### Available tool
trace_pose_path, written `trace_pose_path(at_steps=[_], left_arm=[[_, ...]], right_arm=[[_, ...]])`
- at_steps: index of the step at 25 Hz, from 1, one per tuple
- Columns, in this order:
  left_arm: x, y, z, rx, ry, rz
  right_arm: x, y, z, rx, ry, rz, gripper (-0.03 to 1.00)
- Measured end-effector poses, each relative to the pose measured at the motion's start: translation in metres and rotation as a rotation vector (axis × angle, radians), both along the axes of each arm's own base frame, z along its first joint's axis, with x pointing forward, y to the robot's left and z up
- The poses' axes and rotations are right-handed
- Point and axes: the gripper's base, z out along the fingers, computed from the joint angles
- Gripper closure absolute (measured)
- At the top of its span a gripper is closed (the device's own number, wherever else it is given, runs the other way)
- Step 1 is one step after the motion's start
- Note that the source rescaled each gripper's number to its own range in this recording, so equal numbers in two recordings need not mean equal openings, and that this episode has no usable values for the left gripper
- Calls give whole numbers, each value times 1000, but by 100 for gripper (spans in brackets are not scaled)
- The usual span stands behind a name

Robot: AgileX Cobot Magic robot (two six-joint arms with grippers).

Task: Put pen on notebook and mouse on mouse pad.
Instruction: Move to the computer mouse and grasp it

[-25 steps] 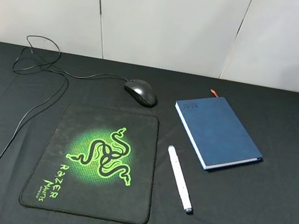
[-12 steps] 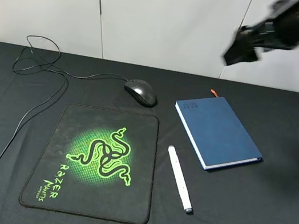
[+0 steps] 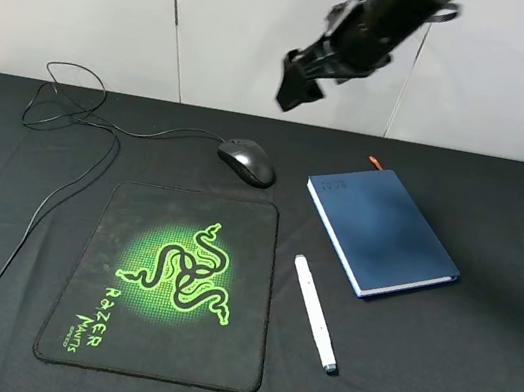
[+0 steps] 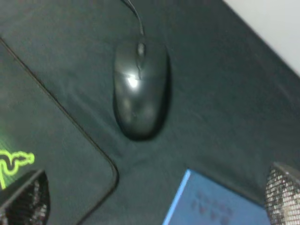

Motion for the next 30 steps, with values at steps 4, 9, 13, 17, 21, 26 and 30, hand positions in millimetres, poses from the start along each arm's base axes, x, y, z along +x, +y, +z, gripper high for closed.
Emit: trace_pose_path(at_steps=[4, 9, 13, 17, 21, 26, 30], left_arm=[[0, 0, 0, 0, 0, 0], [0, 0, 0, 0, 0, 0], [0, 0, 0, 0, 0, 0], [0, 0, 0, 0, 0, 0], [0, 0, 0, 0, 0, 0], [0, 0, 0, 0, 0, 0], [0, 0, 0, 0, 0, 0]], right_arm=[[15, 19, -23, -19, 35, 26, -3], [31, 31, -49, -30, 58, 31, -3], [42, 38, -69, -27, 81, 29, -3], [48, 45, -85, -3, 109, 21, -3], [52, 48, -100, 5, 121, 19, -3], [58, 50, -120, 0, 109, 16, -3], [61, 50, -131, -13, 90, 14, -3]])
